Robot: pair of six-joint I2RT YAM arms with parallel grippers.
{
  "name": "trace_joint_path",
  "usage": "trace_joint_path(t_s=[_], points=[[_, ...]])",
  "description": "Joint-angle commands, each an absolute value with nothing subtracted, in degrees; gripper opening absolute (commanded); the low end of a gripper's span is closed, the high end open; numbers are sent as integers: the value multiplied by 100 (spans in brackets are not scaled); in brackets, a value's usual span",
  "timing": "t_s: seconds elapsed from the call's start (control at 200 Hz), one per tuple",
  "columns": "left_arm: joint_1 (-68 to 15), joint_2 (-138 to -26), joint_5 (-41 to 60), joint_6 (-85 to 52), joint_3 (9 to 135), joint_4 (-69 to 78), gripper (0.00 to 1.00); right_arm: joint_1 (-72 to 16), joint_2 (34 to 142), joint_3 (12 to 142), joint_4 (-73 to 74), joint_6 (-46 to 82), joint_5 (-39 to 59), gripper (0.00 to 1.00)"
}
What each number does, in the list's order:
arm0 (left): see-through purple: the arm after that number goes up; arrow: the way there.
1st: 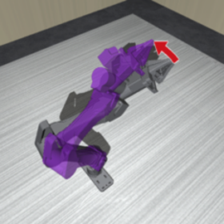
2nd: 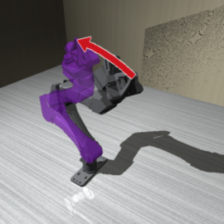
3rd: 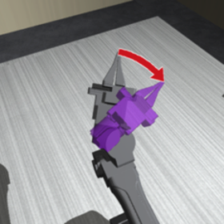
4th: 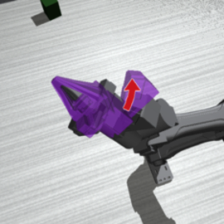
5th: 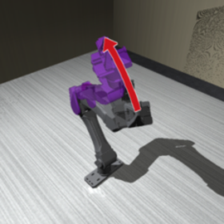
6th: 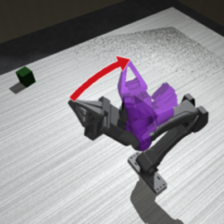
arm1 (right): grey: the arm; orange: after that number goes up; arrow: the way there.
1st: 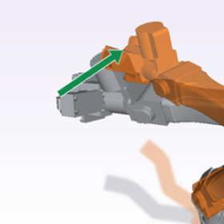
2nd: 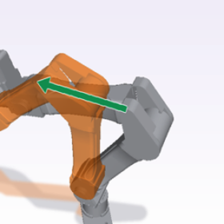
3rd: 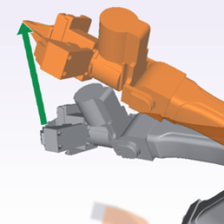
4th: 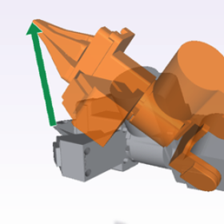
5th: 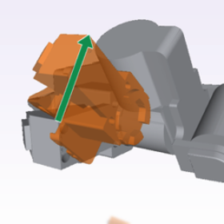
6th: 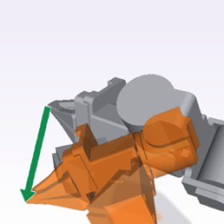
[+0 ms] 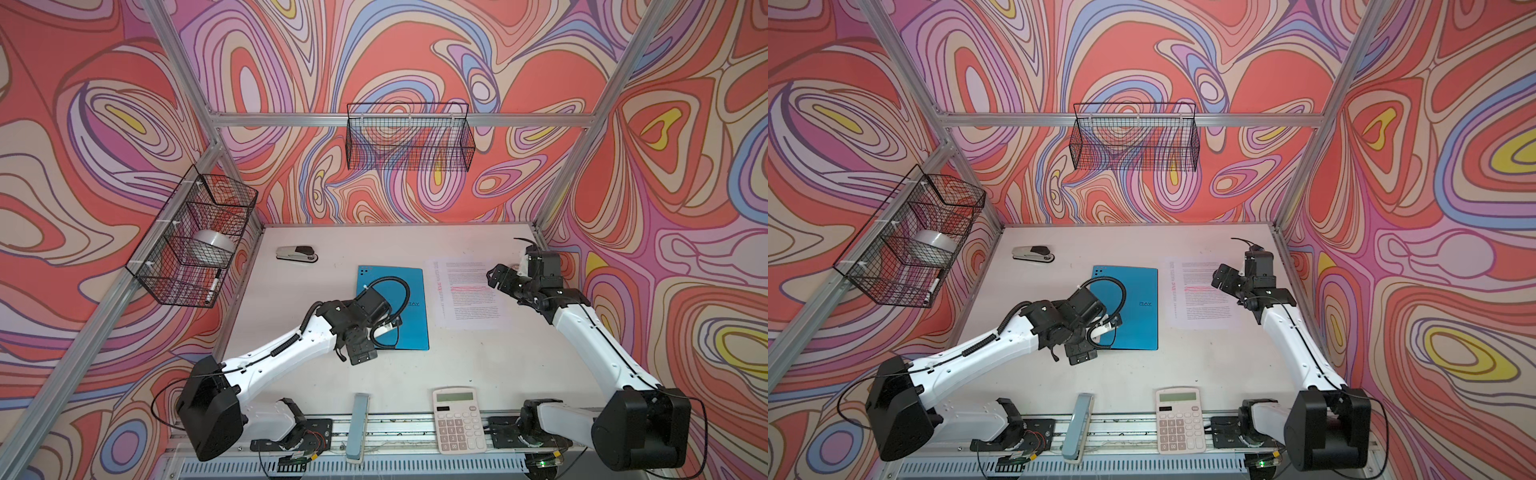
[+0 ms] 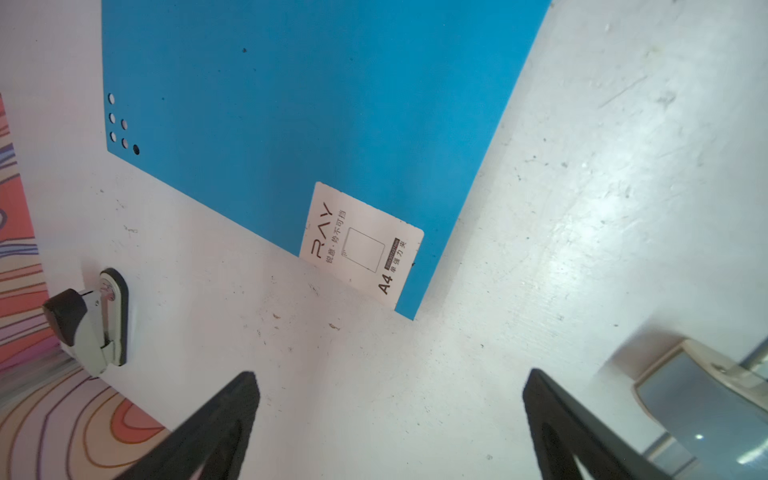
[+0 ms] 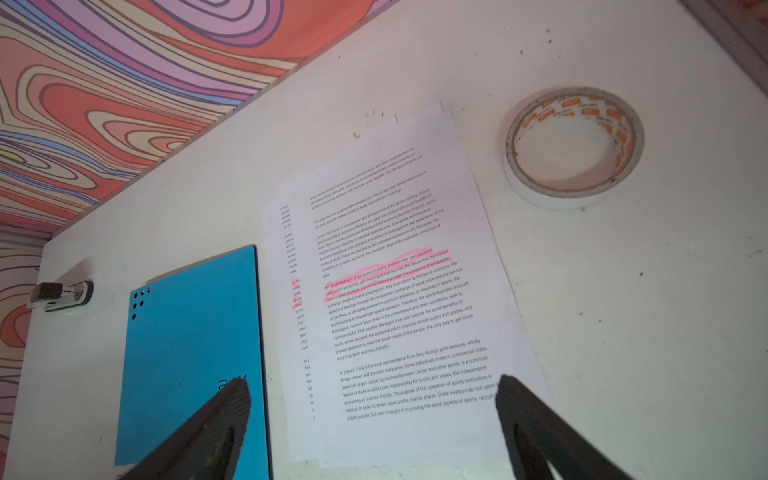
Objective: Put the files into the folder
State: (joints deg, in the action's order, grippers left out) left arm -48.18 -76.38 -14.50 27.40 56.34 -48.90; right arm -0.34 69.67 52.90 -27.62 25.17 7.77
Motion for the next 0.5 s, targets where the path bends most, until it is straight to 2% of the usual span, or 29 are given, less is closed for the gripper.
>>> trace_joint_path(t_s=[0.0, 0.08, 0.496], points=[[-5201, -7913, -2596, 2937, 5310, -4508, 100, -27, 6733, 5080, -3159, 2677, 1191, 98], [-5397, -8092, -2931, 2979, 5076, -4080, 100, -26, 6622, 5002, -3139, 2737, 1460, 98], [-5585, -8134, -3020, 3261, 4322, -2299, 100, -26, 6643, 4903, -2976, 2913, 2294, 98]])
